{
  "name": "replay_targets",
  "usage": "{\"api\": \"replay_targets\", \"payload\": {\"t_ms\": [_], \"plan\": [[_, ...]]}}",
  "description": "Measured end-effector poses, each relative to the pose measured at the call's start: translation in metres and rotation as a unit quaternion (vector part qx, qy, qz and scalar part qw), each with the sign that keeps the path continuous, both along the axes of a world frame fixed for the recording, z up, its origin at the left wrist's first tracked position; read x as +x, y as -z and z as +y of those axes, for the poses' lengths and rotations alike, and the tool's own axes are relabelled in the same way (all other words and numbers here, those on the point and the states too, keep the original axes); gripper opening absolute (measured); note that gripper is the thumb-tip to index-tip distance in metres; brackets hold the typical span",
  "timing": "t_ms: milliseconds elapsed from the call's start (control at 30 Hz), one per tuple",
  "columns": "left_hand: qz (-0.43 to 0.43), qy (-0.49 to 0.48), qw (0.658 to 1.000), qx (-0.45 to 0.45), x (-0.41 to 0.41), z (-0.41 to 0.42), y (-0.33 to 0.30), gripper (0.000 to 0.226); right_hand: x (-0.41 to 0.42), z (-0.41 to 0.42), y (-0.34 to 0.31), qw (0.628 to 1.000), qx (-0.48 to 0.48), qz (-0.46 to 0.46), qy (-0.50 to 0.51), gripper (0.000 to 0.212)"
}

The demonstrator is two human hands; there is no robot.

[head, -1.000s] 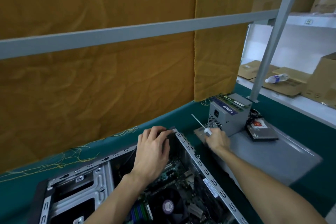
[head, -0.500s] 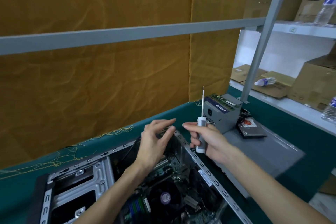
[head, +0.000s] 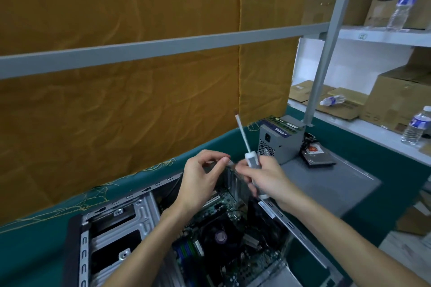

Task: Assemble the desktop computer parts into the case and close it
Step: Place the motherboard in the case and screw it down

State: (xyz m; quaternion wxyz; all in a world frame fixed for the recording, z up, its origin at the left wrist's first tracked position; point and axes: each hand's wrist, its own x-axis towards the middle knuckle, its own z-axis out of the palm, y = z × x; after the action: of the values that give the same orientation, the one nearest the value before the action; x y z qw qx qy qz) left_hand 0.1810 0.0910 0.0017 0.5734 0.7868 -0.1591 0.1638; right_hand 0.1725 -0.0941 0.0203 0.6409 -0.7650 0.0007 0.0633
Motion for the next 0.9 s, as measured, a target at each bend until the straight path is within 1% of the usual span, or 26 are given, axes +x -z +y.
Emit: {"api": "replay_targets", "payload": {"t_ms": [33,67,100,167,233,267,300,367,400,433,467,533,633,733,800,900], "plan": [[-0.008,-0.018,0.999,0.05,0.002,0.004,0.001,0.006,-0.004,-0.003,0.001,0.987,-0.139,-0.076,0.027,0.026],[-0.012,-0.031,0.995,0.095,0.005,0.01,0.002,0.006,-0.009,-0.006,0.003,0.957,-0.254,-0.132,0.048,0.032],[-0.005,-0.042,0.991,0.129,0.008,0.017,0.004,0.007,-0.016,-0.008,0.004,0.926,-0.337,-0.161,0.06,0.035],[0.026,-0.056,0.98,0.188,0.016,0.032,0.01,0.008,-0.03,-0.011,0.011,0.879,-0.443,-0.167,0.064,0.039],[0.061,-0.068,0.96,0.264,0.02,0.043,0.018,0.012,-0.041,-0.012,0.023,0.829,-0.533,-0.161,0.059,0.049],[0.074,-0.073,0.951,0.29,0.019,0.047,0.02,0.012,-0.044,-0.012,0.028,0.803,-0.569,-0.164,0.062,0.054],[0.084,-0.077,0.948,0.298,0.019,0.05,0.022,0.012,-0.045,-0.012,0.031,0.784,-0.594,-0.17,0.068,0.055],[0.103,-0.079,0.953,0.273,0.017,0.054,0.021,0.016,-0.047,-0.01,0.034,0.762,-0.614,-0.186,0.084,0.047],[0.11,-0.079,0.956,0.26,0.016,0.055,0.02,0.019,-0.047,-0.009,0.035,0.757,-0.617,-0.197,0.089,0.04],[0.11,-0.08,0.958,0.253,0.014,0.055,0.019,0.021,-0.046,-0.009,0.035,0.755,-0.617,-0.202,0.09,0.037],[0.108,-0.081,0.958,0.252,0.013,0.055,0.017,0.021,-0.045,-0.009,0.036,0.756,-0.617,-0.202,0.087,0.039],[0.109,-0.08,0.96,0.246,0.011,0.053,0.014,0.021,-0.042,-0.01,0.038,0.769,-0.603,-0.197,0.079,0.04],[0.124,-0.093,0.961,0.229,0.008,0.057,0.011,0.02,-0.036,-0.01,0.039,0.792,-0.575,-0.192,0.074,0.033],[0.132,-0.131,0.958,0.22,0.001,0.073,0.014,0.022,-0.025,0.003,0.039,0.802,-0.556,-0.214,0.048,0.029],[0.138,-0.165,0.951,0.223,-0.006,0.088,0.014,0.022,-0.013,0.017,0.037,0.801,-0.551,-0.235,0.02,0.031],[0.136,-0.215,0.937,0.241,-0.019,0.108,0.01,0.023,0.004,0.04,0.033,0.789,-0.553,-0.266,-0.008,0.036]]}}
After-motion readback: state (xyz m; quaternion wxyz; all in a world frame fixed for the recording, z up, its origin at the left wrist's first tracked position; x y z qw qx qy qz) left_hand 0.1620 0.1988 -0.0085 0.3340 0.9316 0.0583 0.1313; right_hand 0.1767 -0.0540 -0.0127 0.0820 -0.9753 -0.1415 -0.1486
